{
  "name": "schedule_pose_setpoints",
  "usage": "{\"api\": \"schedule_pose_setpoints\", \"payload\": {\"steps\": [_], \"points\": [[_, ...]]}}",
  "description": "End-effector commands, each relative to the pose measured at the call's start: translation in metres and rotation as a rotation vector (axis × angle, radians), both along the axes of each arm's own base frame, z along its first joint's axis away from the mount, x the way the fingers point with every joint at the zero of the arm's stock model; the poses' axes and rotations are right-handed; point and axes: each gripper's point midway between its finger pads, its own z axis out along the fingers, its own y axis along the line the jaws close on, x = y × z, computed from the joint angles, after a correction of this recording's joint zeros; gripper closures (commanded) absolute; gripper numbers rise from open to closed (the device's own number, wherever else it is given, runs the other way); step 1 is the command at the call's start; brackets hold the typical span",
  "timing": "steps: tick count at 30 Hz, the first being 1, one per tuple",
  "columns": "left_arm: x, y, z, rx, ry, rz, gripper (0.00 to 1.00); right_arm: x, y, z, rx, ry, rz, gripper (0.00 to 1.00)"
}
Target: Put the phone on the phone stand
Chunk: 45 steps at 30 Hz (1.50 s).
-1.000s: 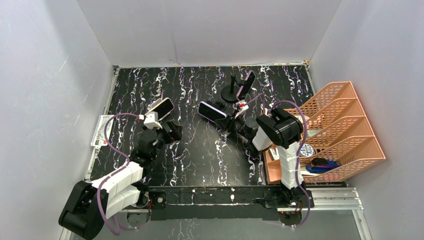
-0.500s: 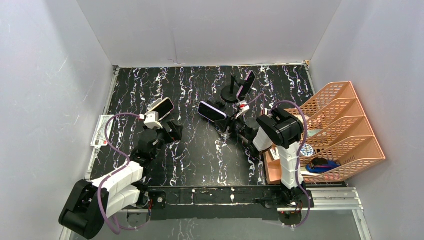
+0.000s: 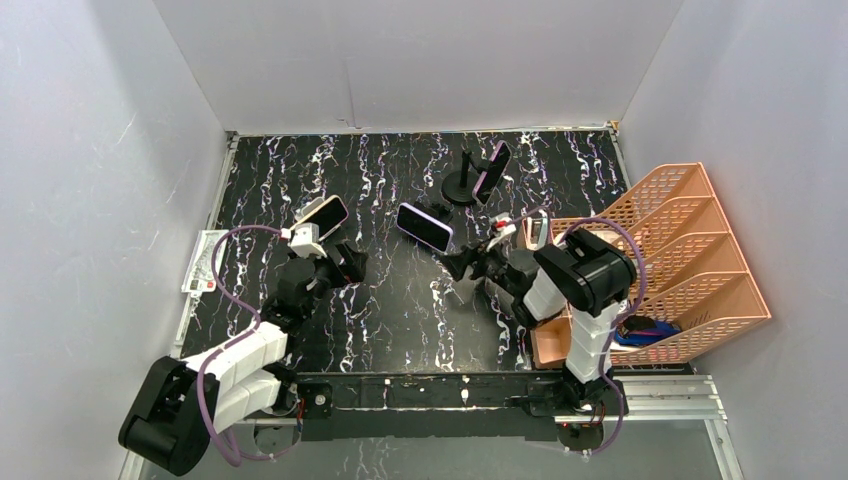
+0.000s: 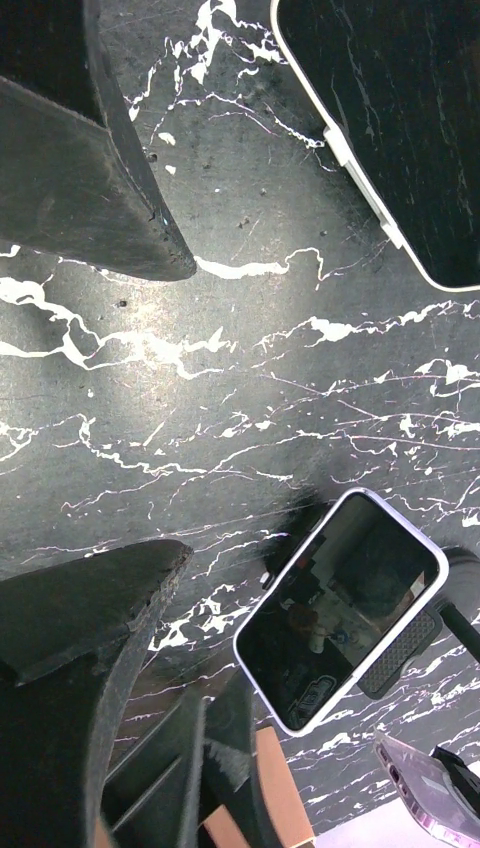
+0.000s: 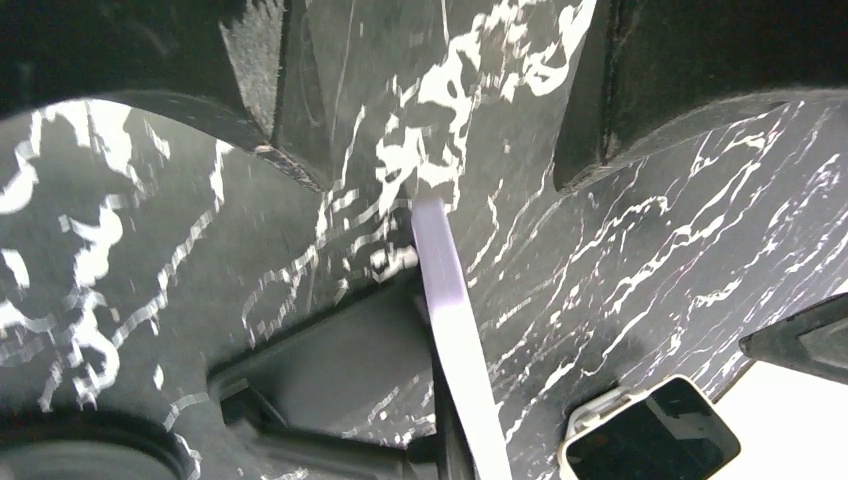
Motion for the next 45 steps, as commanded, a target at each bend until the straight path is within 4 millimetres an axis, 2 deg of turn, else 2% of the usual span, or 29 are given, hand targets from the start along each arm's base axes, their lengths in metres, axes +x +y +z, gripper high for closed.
{"api": "schedule_pose_setpoints", "payload": {"steps": [1, 2, 4, 7, 8, 9, 10, 12, 14, 18, 23, 29, 34, 45], "points": [[0.004, -0.003, 0.010, -0.008, -0.030, -0.006, 0.02, -0.009, -0.027, 0.067, 0.125, -0.214, -0.101, 0.06], [0.005, -0.003, 0.010, -0.008, -0.030, -0.007, 0.02, -0.014, -0.033, 0.063, 0.114, -0.196, -0.120, 0.02], [0.005, -0.004, 0.012, -0.010, -0.035, -0.007, 0.02, -0.025, -0.046, 0.060, 0.096, -0.173, -0.155, 0.01], [0.008, -0.005, 0.022, -0.015, -0.053, -0.006, 0.02, -0.037, -0.062, 0.067, 0.085, -0.157, -0.201, 0.01], [0.009, -0.005, 0.026, -0.015, -0.057, -0.003, 0.02, -0.036, -0.064, 0.075, 0.078, -0.153, -0.212, 0.01], [0.011, -0.004, 0.030, -0.015, -0.059, 0.003, 0.02, -0.031, -0.067, 0.073, 0.046, -0.100, -0.243, 0.01], [0.013, -0.004, 0.034, -0.014, -0.058, 0.007, 0.02, -0.025, -0.075, 0.061, -0.037, 0.025, -0.302, 0.01], [0.018, -0.006, 0.047, -0.011, -0.065, 0.007, 0.02, -0.012, -0.085, 0.081, -0.105, 0.055, -0.379, 0.01], [0.021, -0.006, 0.056, -0.006, -0.065, 0.011, 0.02, -0.010, -0.089, 0.108, -0.136, -0.008, -0.386, 0.01], [0.030, -0.004, 0.084, 0.031, -0.086, 0.025, 0.02, -0.008, -0.091, 0.147, -0.084, -0.044, -0.407, 0.01], [0.040, 0.005, 0.127, 0.150, -0.136, 0.037, 0.02, 0.006, -0.091, 0.173, -0.105, 0.013, -0.457, 0.01], [0.042, 0.036, 0.166, 0.367, -0.193, 0.109, 0.02, 0.015, -0.095, 0.207, -0.187, -0.025, -0.469, 0.01], [0.038, 0.041, 0.168, 0.390, -0.221, 0.117, 0.02, 0.013, -0.097, 0.226, -0.174, -0.093, -0.470, 0.01], [0.037, 0.039, 0.175, 0.389, -0.241, 0.107, 0.02, 0.014, -0.106, 0.220, -0.183, -0.095, -0.512, 0.01]]}}
